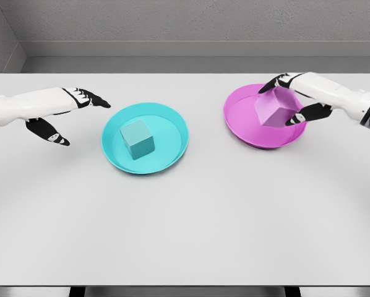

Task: Place the blocks in the corresponding plates according to their colors

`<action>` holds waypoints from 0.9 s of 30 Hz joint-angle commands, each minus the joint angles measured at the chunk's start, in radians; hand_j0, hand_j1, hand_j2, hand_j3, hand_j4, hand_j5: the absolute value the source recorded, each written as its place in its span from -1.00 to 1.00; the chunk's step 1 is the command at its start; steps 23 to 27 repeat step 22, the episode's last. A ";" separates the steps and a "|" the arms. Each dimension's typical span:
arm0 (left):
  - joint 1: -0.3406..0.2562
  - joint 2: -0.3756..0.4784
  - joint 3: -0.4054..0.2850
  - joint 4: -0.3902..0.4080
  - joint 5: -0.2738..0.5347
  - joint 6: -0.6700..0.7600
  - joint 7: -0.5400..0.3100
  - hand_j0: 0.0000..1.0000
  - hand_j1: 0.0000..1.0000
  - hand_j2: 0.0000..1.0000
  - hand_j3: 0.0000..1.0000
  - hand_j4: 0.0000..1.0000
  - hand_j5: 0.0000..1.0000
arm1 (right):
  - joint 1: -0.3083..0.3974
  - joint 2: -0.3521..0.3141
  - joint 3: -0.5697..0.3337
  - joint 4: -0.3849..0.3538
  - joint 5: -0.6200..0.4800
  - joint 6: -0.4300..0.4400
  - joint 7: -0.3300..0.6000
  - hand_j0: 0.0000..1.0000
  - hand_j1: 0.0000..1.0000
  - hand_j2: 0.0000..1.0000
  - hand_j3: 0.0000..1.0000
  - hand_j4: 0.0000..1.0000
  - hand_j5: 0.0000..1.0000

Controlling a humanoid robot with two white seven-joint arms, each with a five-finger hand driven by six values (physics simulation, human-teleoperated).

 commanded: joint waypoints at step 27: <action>0.014 -0.007 -0.001 0.000 0.010 0.003 0.001 1.00 1.00 1.00 1.00 1.00 1.00 | -0.008 -0.034 -0.112 0.137 -0.007 0.003 -0.001 1.00 1.00 1.00 1.00 1.00 1.00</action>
